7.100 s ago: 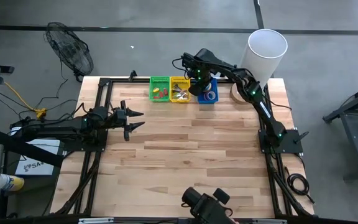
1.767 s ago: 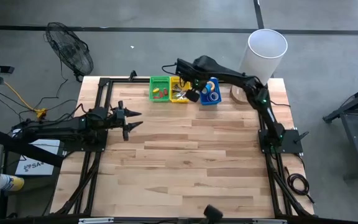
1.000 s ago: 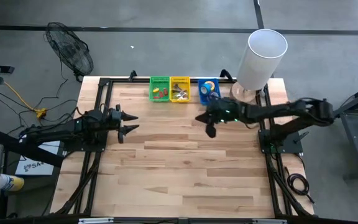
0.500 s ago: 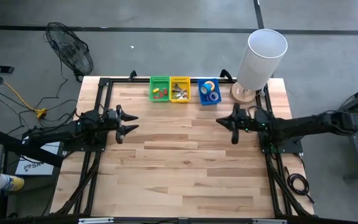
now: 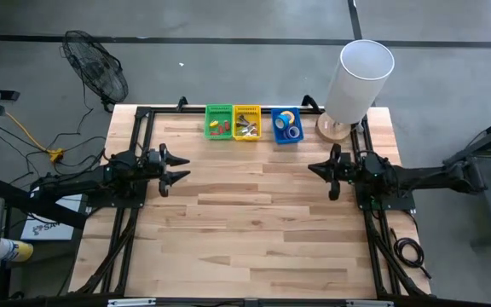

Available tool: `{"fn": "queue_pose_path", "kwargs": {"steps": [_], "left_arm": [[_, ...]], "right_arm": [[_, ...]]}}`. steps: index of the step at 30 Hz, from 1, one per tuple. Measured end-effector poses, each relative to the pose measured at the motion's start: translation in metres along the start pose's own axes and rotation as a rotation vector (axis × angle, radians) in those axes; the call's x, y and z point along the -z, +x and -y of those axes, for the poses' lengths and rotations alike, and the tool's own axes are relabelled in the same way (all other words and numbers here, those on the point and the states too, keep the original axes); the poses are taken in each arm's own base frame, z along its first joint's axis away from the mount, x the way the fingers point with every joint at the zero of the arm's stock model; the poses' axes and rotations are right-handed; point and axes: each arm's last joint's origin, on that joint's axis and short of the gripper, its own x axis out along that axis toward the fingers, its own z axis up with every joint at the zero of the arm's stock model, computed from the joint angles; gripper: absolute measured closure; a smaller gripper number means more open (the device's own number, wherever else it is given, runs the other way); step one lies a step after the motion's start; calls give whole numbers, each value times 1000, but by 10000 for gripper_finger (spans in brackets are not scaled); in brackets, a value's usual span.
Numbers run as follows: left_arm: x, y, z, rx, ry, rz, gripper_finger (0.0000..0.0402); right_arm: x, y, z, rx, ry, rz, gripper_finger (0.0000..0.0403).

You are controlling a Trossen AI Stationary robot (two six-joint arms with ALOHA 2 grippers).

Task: Pick and place Stapler, Stapler remover, tape
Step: Return to Home Position

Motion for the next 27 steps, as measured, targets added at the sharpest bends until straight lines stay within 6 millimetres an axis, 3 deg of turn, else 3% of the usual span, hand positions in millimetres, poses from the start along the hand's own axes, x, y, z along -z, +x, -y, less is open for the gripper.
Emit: {"fn": "queue_pose_path", "kwargs": {"steps": [10,27], "left_arm": [[0,0,-1,-23,2,1,207],[2,1,-1,-33,14,-18,207]], "right_arm": [[5,-11,3,26,-18,-51,403],[22,-12,5,-1,-21,-173,403]]}}
